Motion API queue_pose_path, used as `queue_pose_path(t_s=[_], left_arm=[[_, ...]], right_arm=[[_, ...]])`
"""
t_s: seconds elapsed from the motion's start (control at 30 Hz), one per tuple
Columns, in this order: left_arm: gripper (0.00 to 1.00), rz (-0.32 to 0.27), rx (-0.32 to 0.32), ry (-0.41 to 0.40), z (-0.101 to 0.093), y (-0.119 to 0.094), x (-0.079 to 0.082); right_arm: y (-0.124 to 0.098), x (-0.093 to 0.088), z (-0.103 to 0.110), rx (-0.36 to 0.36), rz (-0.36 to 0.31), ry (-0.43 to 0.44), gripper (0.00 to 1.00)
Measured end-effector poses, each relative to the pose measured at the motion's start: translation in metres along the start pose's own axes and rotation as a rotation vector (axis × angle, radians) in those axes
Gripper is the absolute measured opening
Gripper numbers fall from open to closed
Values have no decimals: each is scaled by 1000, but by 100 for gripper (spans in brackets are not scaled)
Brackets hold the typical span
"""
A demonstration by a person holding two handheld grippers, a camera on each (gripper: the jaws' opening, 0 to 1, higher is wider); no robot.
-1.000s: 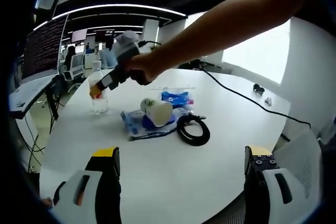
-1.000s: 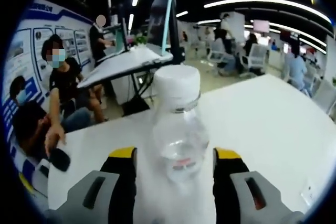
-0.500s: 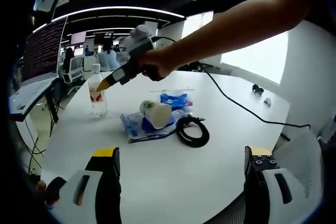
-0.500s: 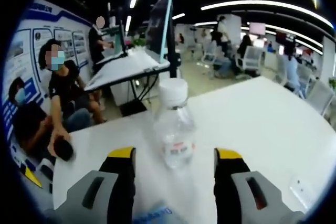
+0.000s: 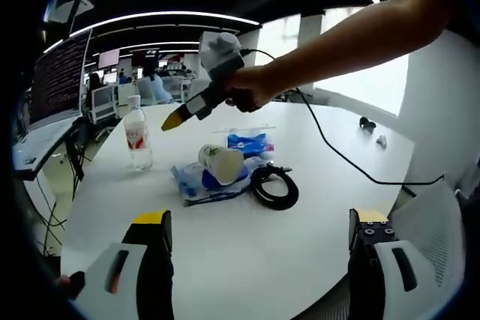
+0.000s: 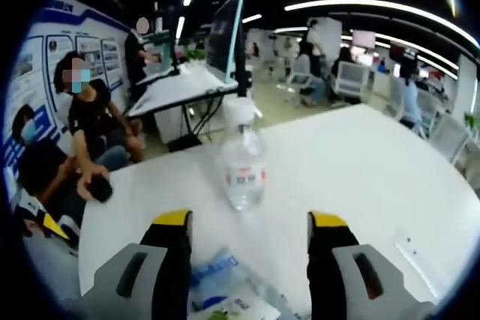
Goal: Arrange the tabletop items into an orderly group along one side of the table until the central work area is clear of visible clutter.
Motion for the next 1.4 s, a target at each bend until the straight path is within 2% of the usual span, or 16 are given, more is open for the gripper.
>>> queue_pose_path(t_s=[0.33, 0.5, 0.87, 1.4], left_arm=[[98, -1, 5, 11, 0, 0, 0], [98, -6, 10, 12, 0, -1, 0], [98, 0, 19, 29, -1, -1, 1], [98, -5, 42, 41, 0, -2, 2]], right_arm=[[-25, -10, 1, -2, 11, -9, 59], [-35, -17, 9, -3, 12, -3, 60], [-62, -35, 22, 4, 10, 18, 69], [-94, -60, 26, 25, 78, 8, 82]])
Point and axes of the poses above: the point that each gripper's makers call its tool centre point, and the gripper's own axes: y roughly forward along the fingers, z roughly to its left, x roughly out of its top, the point moved 10 cm from there along -y, roughly backward along the fingers, and after that the axes turned 4 degrees about x, right-handed, at the moved point
